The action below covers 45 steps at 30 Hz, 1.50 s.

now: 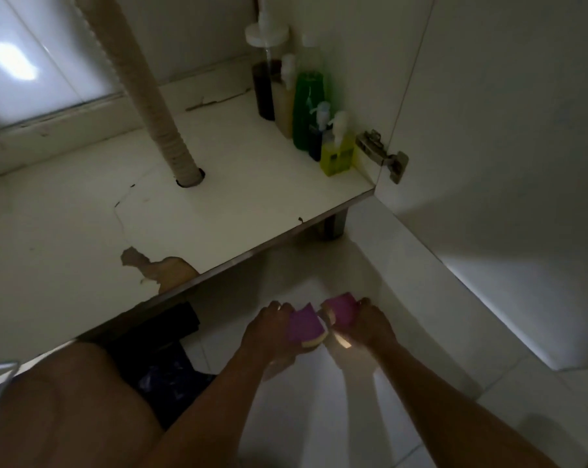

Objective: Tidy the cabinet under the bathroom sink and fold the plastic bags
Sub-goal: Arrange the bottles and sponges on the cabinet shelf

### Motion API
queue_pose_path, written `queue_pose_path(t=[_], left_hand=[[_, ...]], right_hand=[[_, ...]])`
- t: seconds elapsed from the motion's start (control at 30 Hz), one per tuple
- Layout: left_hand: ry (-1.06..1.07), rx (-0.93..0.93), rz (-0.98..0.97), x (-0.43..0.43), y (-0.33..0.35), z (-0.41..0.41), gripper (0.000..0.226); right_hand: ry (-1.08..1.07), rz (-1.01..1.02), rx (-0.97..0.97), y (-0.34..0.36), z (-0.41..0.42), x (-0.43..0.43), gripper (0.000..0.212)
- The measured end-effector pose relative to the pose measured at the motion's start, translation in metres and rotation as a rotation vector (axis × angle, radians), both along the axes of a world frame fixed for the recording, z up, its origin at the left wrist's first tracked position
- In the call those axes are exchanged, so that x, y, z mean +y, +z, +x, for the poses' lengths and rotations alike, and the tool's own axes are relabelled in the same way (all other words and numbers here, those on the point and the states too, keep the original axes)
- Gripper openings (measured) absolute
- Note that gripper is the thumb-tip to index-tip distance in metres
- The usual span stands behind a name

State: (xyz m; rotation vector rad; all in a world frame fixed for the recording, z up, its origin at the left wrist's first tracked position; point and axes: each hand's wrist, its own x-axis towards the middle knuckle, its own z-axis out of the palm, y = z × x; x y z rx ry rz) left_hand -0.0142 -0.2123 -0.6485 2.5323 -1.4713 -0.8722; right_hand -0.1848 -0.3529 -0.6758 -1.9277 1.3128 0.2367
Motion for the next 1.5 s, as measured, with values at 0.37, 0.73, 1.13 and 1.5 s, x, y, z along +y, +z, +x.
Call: queue_pose_path(t=[0.37, 0.73, 1.13, 1.5], left_hand=[[0.014, -0.192, -0.643, -0.045, 0.166, 0.081, 0.066], [0.357, 0.107, -0.619, -0.116, 0.149, 0.139, 0.111], [0.577, 0.206, -0.727, -0.103, 0.134, 0.135, 0.123], [0.628, 0.208, -0.771, -0.109, 0.122, 0.132, 0.114]], right_hand=[[0.319, -0.455, -0.792, 0.192, 0.043, -0.068, 0.061], [0.844, -0.393, -0.380, 0.276, 0.171, -0.120, 0.058], [0.927, -0.450, -0.268, 0.214, 0.221, -0.118, 0.053], [0.838, -0.561, -0.283, 0.205, 0.218, -0.110, 0.051]])
